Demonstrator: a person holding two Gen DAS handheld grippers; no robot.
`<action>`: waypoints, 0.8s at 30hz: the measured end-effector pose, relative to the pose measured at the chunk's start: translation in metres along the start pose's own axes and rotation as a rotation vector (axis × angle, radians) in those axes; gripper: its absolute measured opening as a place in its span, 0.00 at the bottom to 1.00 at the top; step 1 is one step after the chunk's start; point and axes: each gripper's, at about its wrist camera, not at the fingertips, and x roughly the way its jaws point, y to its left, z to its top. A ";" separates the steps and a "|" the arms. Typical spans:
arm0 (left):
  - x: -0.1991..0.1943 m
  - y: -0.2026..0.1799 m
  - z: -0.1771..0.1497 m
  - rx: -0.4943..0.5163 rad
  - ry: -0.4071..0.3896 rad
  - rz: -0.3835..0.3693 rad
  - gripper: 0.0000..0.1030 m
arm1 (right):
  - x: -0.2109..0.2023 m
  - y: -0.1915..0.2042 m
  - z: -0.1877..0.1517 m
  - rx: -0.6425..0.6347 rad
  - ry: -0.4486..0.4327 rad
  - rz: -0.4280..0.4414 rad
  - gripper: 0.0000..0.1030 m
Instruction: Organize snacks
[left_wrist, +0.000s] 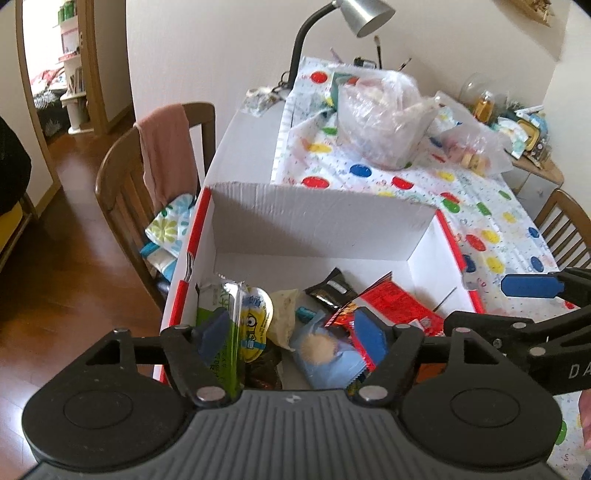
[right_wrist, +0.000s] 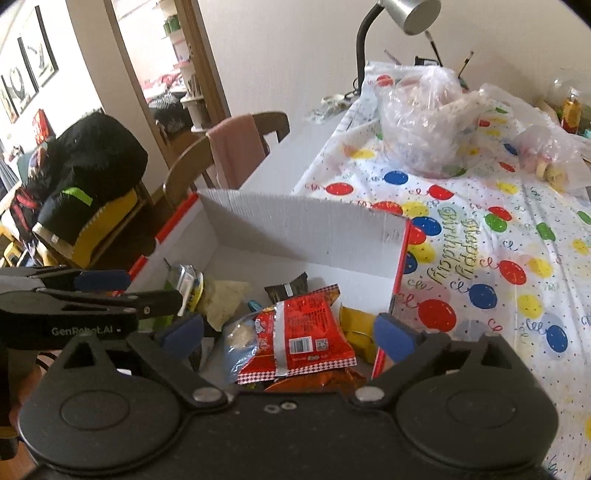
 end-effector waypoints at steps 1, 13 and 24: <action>-0.005 -0.001 0.000 0.003 -0.010 -0.005 0.74 | -0.005 0.000 0.000 0.002 -0.015 0.000 0.97; -0.050 -0.013 -0.006 0.016 -0.121 -0.047 0.86 | -0.058 0.003 -0.016 0.003 -0.149 -0.002 1.00; -0.075 -0.021 -0.020 0.015 -0.167 -0.078 0.99 | -0.079 0.005 -0.029 -0.019 -0.208 -0.017 1.00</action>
